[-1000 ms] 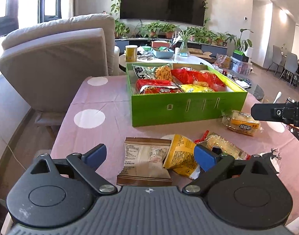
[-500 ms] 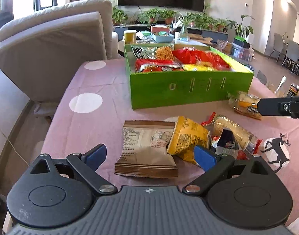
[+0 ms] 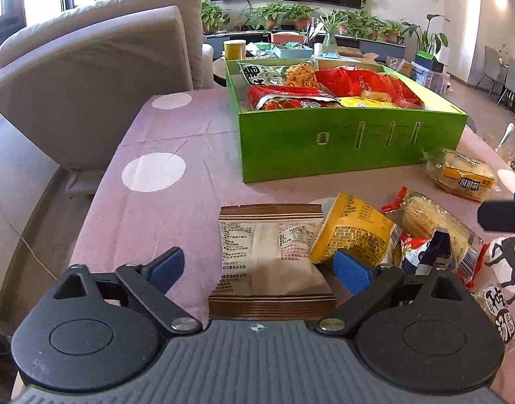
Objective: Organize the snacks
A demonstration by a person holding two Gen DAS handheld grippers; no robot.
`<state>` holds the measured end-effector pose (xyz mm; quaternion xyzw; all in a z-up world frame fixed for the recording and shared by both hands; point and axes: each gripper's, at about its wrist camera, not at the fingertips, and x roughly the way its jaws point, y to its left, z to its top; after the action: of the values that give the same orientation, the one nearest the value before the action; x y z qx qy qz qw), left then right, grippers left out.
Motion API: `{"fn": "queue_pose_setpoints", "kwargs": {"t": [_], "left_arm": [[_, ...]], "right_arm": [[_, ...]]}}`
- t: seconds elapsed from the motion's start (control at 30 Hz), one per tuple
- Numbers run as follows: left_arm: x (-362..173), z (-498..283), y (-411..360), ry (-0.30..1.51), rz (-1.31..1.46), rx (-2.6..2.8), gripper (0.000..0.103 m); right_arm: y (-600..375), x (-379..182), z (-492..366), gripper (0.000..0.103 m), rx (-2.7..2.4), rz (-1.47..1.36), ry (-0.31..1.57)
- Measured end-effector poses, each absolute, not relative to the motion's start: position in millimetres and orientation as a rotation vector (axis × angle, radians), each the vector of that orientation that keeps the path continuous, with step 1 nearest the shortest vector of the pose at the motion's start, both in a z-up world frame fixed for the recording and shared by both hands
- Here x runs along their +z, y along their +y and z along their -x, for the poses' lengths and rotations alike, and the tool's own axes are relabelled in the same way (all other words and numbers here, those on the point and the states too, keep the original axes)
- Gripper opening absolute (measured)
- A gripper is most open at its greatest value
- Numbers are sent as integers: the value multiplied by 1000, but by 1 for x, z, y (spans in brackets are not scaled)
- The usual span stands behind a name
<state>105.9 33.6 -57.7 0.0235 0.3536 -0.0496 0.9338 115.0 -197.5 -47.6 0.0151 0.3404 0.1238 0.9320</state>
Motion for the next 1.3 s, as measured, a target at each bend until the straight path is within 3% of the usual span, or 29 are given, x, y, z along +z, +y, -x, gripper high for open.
{"fn": "queue_pose_setpoints", "kwargs": {"t": [0.2,0.7,0.77,0.83,0.9,0.97,1.03,1.1,1.3], "left_arm": [[-63,-106,36,721,-45,-118,64],[-59,-97,37,680,-26,-104,55],[-60,-99,38,688,-21,-108,57],[-63,-102,38,711,-23,-91,72],[-65,-104,37,703,-34,-84,74],[-66,-106,36,697,-31,-86,72],[-64,-105,36,691,-25,-95,59],[-62,-104,37,695,-20,-96,53],[-53,-95,39,669,8,-95,53]], "right_arm": [[-191,-59,-120,67,257,12,738],[-177,-77,-134,67,242,102,772],[-174,-80,-137,67,244,112,777],[-172,-83,-140,67,238,110,790],[-171,-85,-141,67,232,116,791],[-169,-85,-139,67,235,137,773],[-171,-82,-138,67,252,123,773],[-172,-80,-138,65,252,110,772],[-175,-65,-130,65,281,81,722]]}}
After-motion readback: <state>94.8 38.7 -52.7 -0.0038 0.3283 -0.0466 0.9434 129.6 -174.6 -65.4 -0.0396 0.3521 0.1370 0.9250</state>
